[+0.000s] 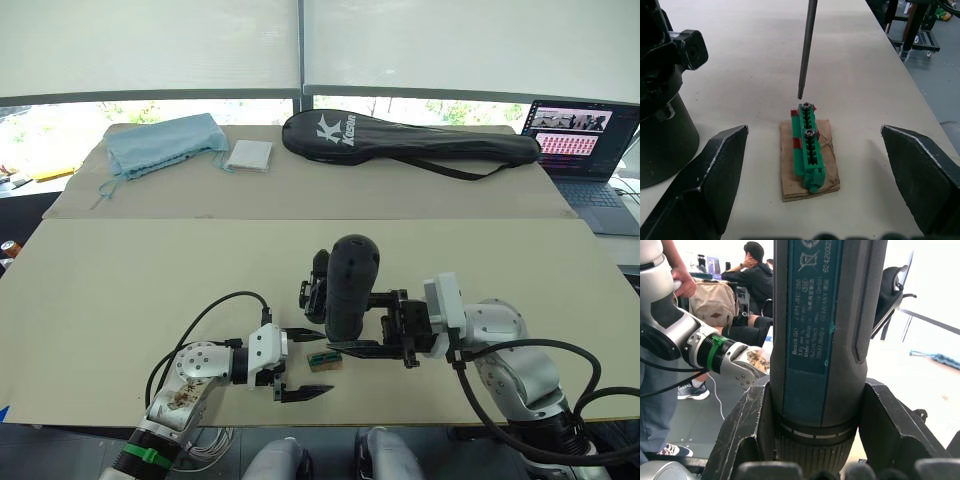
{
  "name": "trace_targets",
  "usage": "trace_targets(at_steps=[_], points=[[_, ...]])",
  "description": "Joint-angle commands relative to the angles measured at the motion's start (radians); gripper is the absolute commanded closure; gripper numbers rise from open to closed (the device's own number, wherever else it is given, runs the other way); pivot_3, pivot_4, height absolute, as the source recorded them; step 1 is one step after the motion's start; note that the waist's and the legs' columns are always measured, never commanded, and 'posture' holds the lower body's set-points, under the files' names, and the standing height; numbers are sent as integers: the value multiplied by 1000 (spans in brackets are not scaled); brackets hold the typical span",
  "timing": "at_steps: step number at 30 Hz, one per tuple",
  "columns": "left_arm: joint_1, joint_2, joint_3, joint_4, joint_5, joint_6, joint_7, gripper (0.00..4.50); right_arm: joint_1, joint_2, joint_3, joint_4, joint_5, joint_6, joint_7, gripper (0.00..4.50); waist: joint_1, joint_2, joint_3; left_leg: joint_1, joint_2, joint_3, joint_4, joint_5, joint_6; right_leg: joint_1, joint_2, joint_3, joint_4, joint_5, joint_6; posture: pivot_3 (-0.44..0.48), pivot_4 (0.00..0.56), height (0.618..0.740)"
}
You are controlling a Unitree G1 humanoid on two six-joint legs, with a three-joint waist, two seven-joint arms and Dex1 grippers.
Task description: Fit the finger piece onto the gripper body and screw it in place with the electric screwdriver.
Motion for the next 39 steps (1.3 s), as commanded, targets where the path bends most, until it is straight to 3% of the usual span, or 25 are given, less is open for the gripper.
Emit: trace_targets(at_steps=[1, 39], points=[[19, -6, -31, 21, 16, 16, 7, 0, -5, 4, -9, -32, 13, -36, 0, 2584, 0, 0, 0, 0, 0, 0, 0, 0, 0, 0, 0, 0, 0, 0, 0, 0, 150, 740], [31, -3, -40, -8, 16, 46, 19, 0, 7, 14, 11, -27, -8, -40, -4, 2584, 0, 0, -1, 0, 0, 0, 0, 0, 0, 0, 0, 0, 0, 0, 0, 0, 150, 740]])
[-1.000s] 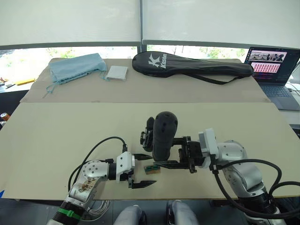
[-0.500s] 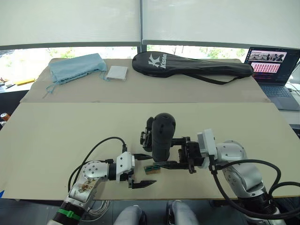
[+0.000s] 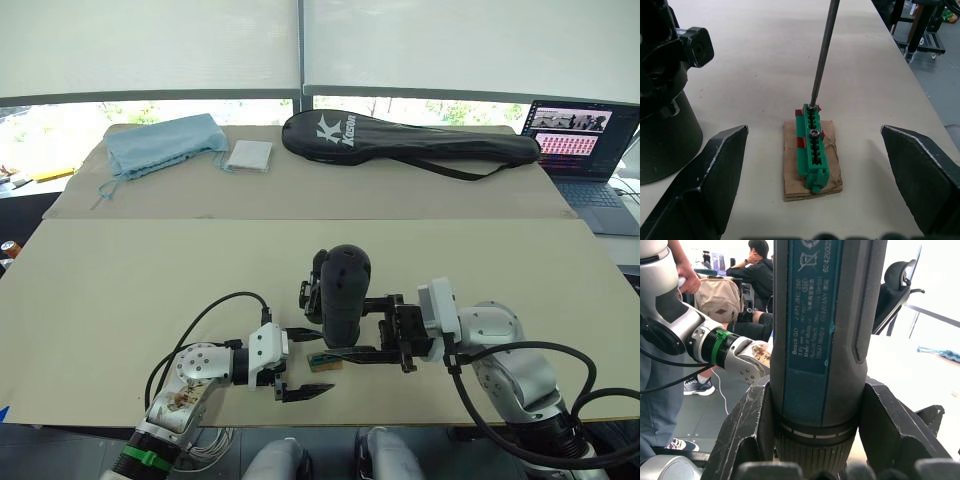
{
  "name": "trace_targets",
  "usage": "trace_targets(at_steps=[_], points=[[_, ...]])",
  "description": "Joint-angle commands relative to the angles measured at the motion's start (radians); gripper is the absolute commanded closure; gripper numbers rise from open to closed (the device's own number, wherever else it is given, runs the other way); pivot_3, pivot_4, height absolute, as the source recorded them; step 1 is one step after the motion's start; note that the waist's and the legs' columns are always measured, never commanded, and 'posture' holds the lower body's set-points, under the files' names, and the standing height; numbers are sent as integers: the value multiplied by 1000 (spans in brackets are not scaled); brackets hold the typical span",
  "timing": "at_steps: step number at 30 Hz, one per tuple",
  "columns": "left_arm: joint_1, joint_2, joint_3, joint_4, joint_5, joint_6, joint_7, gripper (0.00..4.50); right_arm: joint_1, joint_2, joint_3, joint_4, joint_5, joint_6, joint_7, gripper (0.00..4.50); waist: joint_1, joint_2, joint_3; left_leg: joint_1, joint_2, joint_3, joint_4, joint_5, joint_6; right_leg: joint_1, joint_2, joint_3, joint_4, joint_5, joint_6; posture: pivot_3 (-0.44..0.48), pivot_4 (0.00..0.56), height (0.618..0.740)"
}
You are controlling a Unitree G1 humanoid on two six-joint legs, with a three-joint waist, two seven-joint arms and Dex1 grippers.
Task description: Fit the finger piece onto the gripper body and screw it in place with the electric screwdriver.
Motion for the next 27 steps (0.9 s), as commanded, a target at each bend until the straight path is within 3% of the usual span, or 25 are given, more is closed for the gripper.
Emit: trace_targets(at_steps=[1, 27], points=[[19, -3, -40, 16, 17, 15, -4, 0, 1, 9, -9, -24, 8, -42, -5, 2584, 0, 0, 0, 0, 0, 0, 0, 0, 0, 0, 0, 0, 0, 0, 0, 0, 150, 740], [56, 11, -20, 44, 16, -56, -5, 0, -18, 22, -2, -2, 16, -59, 12, 2584, -6, 1, -6, 0, 0, 0, 0, 0, 0, 0, 0, 0, 0, 0, 0, 0, 150, 740]])
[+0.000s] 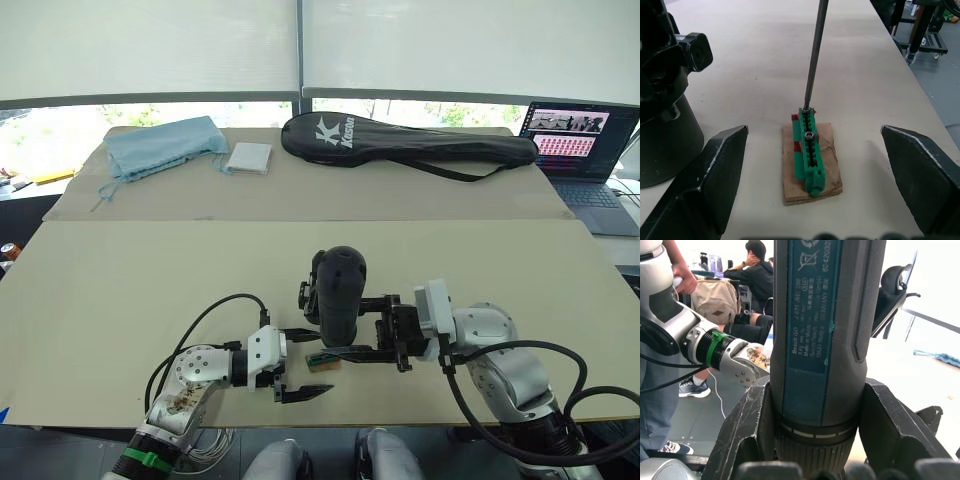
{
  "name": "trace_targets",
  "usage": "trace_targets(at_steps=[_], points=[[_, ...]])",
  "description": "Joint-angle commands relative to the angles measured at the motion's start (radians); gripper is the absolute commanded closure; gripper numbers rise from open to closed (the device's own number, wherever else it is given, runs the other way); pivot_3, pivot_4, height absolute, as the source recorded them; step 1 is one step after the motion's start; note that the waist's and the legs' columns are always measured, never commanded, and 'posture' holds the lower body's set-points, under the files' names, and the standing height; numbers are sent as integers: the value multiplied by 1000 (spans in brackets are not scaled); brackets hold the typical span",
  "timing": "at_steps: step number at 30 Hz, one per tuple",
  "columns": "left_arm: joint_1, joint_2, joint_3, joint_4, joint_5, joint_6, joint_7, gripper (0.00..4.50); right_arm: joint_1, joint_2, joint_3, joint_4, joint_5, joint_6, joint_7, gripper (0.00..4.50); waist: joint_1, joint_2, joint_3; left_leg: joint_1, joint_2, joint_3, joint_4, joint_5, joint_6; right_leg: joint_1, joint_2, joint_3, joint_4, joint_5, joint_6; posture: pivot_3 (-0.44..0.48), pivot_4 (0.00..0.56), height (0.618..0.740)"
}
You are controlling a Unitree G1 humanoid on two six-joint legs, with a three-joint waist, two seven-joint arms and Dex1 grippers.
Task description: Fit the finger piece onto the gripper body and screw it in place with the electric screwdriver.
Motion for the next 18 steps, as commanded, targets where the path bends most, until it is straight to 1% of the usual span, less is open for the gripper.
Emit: trace_targets(at_steps=[1, 9, 12, 18], points=[[34, 13, -23, 21, 16, 4, -6, 0, -24, -1, -18, -36, 40, -14, 9, 2584, -3, 0, 0, 0, 0, 0, 0, 0, 0, 0, 0, 0, 0, 0, 0, 0, 150, 740], [20, 14, -10, 29, 1, 2, -7, 0, -46, -10, -27, -48, 70, 14, 11, 2584, -5, 0, 0, 0, 0, 0, 0, 0, 0, 0, 0, 0, 0, 0, 0, 0, 150, 740], [17, 3, 20, 20, -41, 8, -6, 0, -53, -17, -29, -61, 85, 26, 5, 2584, -6, 0, 0, 0, 0, 0, 0, 0, 0, -1, 0, 0, 0, 0, 0, 0, 150, 740], [29, 23, 47, 13, -82, -3, -35, 0, -64, -20, -44, -82, 117, 54, -21, 2584, -7, 0, 0, -1, 0, 0, 0, 0, 0, -1, 0, 0, 0, 0, 0, 0, 150, 740]])
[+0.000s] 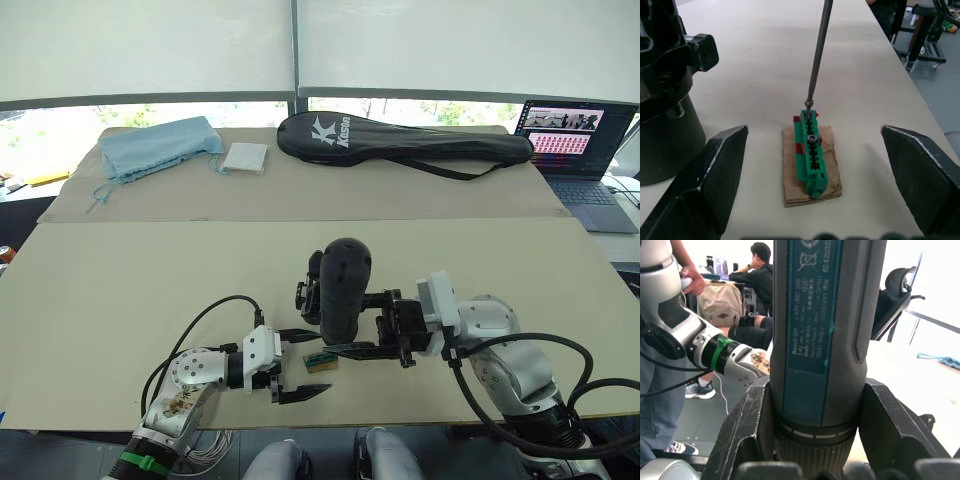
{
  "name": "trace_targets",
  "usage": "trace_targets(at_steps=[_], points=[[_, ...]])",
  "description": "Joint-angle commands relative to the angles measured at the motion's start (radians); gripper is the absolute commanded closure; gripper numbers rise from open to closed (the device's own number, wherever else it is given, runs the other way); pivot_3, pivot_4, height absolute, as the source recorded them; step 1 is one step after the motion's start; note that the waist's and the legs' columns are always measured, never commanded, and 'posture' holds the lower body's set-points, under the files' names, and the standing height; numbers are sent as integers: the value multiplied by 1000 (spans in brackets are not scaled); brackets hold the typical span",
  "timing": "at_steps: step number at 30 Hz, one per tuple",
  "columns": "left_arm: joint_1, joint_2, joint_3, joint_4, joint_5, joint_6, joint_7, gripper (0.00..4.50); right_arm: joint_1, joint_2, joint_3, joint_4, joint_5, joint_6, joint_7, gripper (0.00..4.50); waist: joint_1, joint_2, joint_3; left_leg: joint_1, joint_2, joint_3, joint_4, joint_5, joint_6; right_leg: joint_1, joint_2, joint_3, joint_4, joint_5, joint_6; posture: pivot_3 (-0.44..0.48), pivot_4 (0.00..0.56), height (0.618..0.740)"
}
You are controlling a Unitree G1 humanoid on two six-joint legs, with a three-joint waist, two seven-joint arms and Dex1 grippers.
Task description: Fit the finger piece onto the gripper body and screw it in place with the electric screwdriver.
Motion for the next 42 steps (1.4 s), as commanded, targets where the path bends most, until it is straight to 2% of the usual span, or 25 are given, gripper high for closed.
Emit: trace_targets(at_steps=[1, 5, 10, 17, 20, 30, 42], points=[[24, 21, 29, 3, -39, 2, -26, 0, -23, -3, -39, -70, 50, 5, -12, 2584, -2, 0, 0, 0, 0, 0, 0, 0, 0, 0, 0, 0, 0, 0, 0, 0, 150, 740], [28, 47, 73, -11, -91, -14, -68, 0, -31, -10, -59, -83, 66, 12, -23, 2584, -1, 0, 0, 0, 0, 0, 0, 0, 0, 0, 0, 0, 0, 0, 0, 0, 150, 740], [28, 87, 140, -68, -199, 47, -116, 0, -51, -30, -100, -108, 111, 47, -49, 2584, 1, -1, 1, -1, 0, 0, 0, 0, 0, 0, 0, 0, 0, 0, 0, 0, 150, 740], [-6, 139, 243, -208, -383, 264, -77, 0, -99, -62, -155, -146, 183, 114, -85, 2584, 0, -2, 2, -1, 0, 0, 0, 0, 0, -1, 0, -1, 0, 0, 0, 0, 150, 740], [-33, 155, 277, -232, -417, 321, -65, 0, -123, -78, -177, -149, 212, 142, -91, 2584, 0, -2, 2, -1, 0, 0, 0, 0, 0, 0, 0, -1, 0, 0, 0, 0, 150, 740], [-75, 177, 357, -153, -429, 342, -111, 0, -226, -105, -240, -115, 297, 228, -129, 2584, -2, -2, 2, -1, 0, 0, 0, 0, 0, 0, 1, -1, 0, 0, 0, 0, 150, 740], [-148, 176, 404, -49, -394, 319, -109, 0, -375, -88, -237, 58, 280, 255, -120, 2584, -4, -3, 2, -1, -1, 0, 0, 0, 0, 0, 1, -2, -1, 0, 0, 0, 150, 740]])
